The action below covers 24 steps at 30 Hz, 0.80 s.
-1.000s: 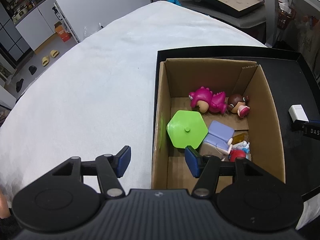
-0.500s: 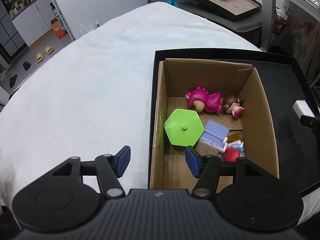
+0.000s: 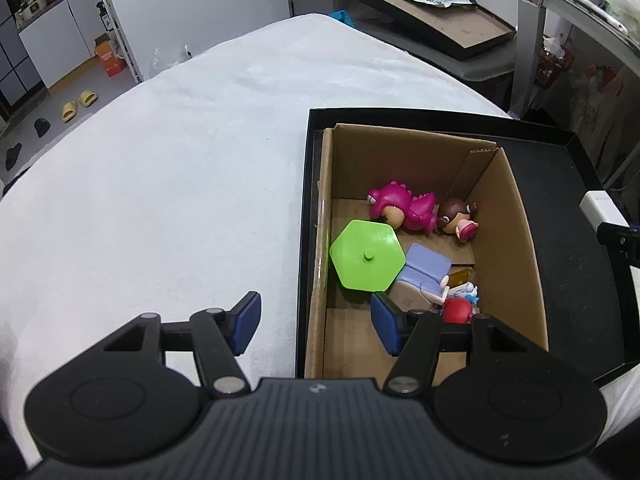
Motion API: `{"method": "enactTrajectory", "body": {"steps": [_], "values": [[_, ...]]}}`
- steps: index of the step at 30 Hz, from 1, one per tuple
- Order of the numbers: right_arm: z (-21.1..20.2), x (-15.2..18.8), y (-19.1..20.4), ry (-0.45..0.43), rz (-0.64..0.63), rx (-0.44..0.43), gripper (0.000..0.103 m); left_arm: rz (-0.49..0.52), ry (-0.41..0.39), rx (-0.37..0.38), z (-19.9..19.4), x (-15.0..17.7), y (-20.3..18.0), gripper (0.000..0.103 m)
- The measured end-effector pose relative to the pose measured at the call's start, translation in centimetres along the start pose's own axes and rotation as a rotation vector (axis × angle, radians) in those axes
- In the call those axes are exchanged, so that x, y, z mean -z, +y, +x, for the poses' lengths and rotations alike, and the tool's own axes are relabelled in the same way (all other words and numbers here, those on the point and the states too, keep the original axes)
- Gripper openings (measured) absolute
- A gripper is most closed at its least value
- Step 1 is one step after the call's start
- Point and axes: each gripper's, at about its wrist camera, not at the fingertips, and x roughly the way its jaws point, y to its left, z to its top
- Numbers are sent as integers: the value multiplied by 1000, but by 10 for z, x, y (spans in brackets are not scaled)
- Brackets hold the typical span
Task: Organize rigid objects
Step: 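Lift the white charger with the right tool and carry it over the box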
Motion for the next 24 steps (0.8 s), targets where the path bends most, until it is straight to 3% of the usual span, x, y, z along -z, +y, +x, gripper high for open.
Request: {"method": "enactTrajectory", "body": {"steps": [17, 24], "values": [[-44, -6, 60, -70, -46, 3, 36, -18, 40, 108, 9, 8, 23, 58], [-46, -10, 89, -76, -88, -9, 36, -17, 63, 142, 14, 10, 28, 52]]}}
